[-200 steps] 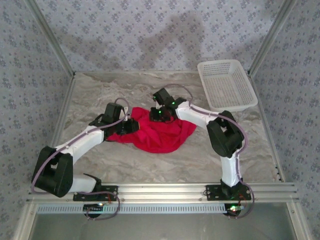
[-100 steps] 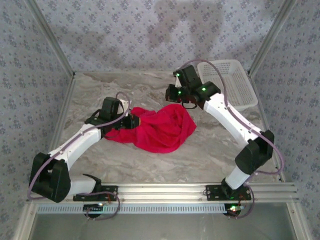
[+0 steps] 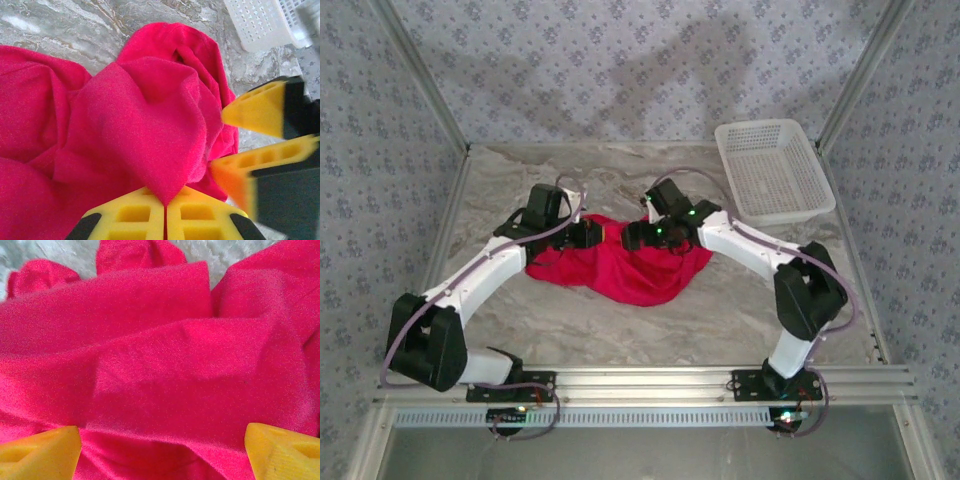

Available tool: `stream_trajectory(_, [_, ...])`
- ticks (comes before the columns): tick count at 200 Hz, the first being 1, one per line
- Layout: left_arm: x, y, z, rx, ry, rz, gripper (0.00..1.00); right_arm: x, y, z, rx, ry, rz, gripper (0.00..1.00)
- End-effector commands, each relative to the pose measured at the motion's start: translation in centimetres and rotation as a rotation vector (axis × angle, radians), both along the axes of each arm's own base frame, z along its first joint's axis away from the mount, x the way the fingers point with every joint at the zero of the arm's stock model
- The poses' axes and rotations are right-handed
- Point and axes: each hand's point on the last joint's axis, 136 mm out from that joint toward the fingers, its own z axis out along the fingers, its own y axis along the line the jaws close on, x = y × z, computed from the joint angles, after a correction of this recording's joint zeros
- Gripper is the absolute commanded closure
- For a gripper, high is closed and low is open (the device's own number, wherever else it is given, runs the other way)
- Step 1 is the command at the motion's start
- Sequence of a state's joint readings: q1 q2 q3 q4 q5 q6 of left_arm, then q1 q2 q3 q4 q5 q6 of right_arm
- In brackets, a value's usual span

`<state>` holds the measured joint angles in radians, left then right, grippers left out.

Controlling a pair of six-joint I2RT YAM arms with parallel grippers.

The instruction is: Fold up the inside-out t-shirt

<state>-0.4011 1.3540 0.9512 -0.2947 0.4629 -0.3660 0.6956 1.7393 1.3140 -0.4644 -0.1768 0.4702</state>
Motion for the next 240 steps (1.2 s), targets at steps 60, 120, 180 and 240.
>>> stream_trajectory(60, [-0.5, 0.5, 2.1, -0.005, -0.048, -0.017, 0.93, 4.9, -1.1, 0.7, -0.144, -0.141, -0.067, 1.00])
stream_trajectory(120, [-0.7, -0.8, 4.7, -0.062, -0.079, -0.095, 0.93, -1.6, -4.9, 11.7, 0.021, -0.199, -0.029, 1.00])
stream_trajectory(180, [-0.3, -2.7, 3.8, -0.133, -0.047, -0.119, 0.93, -0.9, -8.5, 9.0, 0.092, -0.133, -0.139, 1.00])
stream_trajectory(240, [3.4, -4.4, -2.4, -0.098, 0.100, -0.052, 0.96, 7.7, -11.6, -1.7, -0.087, 0.056, -0.285, 0.92])
